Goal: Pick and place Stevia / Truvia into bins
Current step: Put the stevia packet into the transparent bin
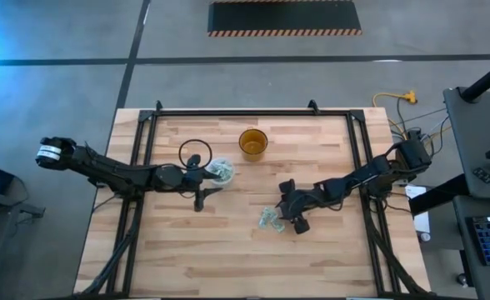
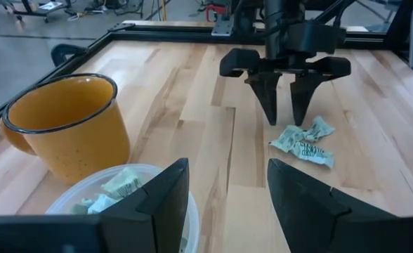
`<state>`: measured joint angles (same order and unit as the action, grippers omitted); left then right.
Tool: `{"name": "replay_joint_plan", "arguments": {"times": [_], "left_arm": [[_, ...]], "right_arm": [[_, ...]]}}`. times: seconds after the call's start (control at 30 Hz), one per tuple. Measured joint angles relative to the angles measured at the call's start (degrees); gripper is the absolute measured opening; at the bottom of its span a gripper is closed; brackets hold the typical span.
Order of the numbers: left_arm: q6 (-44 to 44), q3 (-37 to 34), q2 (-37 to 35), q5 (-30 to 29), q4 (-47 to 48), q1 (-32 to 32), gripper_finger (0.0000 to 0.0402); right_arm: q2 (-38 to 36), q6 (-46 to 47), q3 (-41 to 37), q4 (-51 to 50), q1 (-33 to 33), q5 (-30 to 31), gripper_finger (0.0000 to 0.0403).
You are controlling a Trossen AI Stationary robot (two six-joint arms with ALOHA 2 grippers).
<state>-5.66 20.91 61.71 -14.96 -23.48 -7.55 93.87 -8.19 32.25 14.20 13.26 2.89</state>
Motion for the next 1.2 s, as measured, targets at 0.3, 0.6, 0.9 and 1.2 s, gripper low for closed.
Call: {"name": "replay_joint_plan", "arguments": {"times": [0.3,0.6,0.9,1.2], "left_arm": [[-0.01,-0.04,0.02,0.00,0.00,0.00,0.0177],[-0.01,-0.04,0.02,0.00,0.00,0.04,0.0177],[-0.01,-0.09,0.02,0.00,0.00,0.02,0.0177],[-0.01,-0.15,0.02,0.00,0.00,-0.02,0.0177]], "right_arm": [[3.93,-1.02,0.06,6.03,0.00,-0.58,0.0192],[5.11,-2.56,1.18,6.04,0.00,-0.62,0.0148],[5.13,-5.97,1.16,5.77,0.02,-0.86,0.0025],[4.02,-7.39,1.59,5.06,-0.11,2.15,0.0009]]}}
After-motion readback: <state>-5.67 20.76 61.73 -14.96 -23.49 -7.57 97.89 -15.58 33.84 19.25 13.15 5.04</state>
